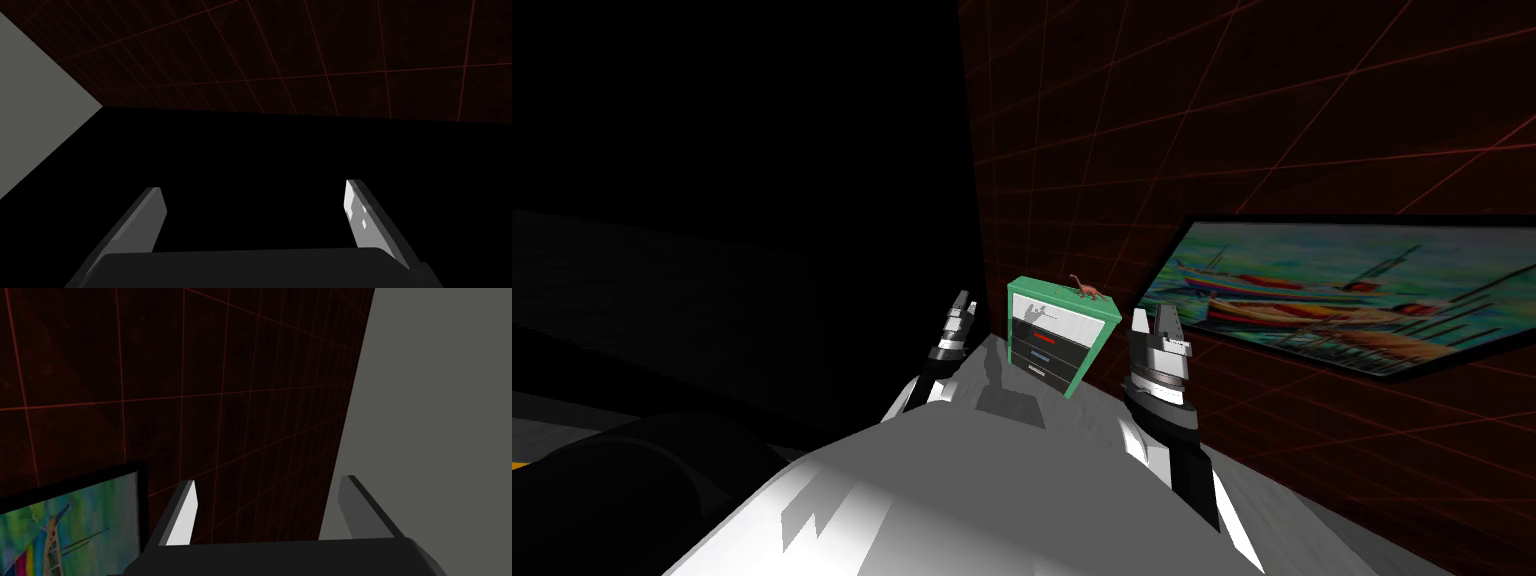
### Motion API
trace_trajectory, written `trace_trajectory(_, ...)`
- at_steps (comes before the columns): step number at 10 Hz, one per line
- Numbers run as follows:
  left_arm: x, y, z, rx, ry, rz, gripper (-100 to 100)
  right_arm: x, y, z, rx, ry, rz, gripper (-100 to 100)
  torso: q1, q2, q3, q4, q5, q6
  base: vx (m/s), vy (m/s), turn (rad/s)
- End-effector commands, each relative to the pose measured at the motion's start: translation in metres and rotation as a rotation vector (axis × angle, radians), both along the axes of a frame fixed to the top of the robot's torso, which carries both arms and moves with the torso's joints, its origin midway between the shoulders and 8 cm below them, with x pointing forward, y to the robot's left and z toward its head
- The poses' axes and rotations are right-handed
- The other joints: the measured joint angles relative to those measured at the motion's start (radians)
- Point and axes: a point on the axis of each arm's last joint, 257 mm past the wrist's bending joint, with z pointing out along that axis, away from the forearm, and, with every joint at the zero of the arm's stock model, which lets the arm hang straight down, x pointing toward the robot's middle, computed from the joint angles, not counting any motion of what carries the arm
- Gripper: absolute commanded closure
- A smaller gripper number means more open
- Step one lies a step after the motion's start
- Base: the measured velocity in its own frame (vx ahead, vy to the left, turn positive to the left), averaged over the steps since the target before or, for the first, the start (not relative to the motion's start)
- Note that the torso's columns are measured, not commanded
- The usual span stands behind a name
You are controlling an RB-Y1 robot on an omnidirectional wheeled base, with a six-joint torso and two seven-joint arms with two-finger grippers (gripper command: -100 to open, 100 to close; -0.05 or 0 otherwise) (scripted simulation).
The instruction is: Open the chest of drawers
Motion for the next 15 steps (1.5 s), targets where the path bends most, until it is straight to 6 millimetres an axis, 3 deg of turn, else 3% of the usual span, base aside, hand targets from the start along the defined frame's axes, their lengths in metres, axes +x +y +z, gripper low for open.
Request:
trace_trajectory(1,0.0,0.0,0.0,0.0,0.0,0.0,0,0.0,0.0,0.0,0.0,0.0,0.0,0,0.0,0.04,-0.082,0.041,0.0,0.0,0.0,0.0,0.0)
trace_trajectory(9,0.0,0.0,0.0,0.0,0.0,0.0,0,0.0,0.0,0.0,0.0,0.0,0.0,0,0.0,0.618,-1.234,0.617,0.0,0.0,0.0,0.0,0.0)
trace_trajectory(10,0.002,-0.003,-0.005,0.029,0.013,-0.016,-100,0.0,0.0,0.0,0.0,0.0,0.0,0,0.0,0.691,-1.382,0.691,0.0,0.0,0.014,-0.009,-0.011)
trace_trajectory(12,0.006,-0.007,-0.017,0.069,0.04,-0.038,-100,0.0,0.0,0.0,0.0,0.0,0.0,0,-0.001,0.734,-1.471,0.734,0.0,0.0,0.024,-0.021,-0.018)
trace_trajectory(15,0.016,-0.011,-0.041,0.115,0.091,-0.064,-100,0.0,0.0,0.0,0.0,0.0,0.0,0,0.0,0.737,-1.477,0.738,0.0,0.0,0.048,-0.03,-0.028)
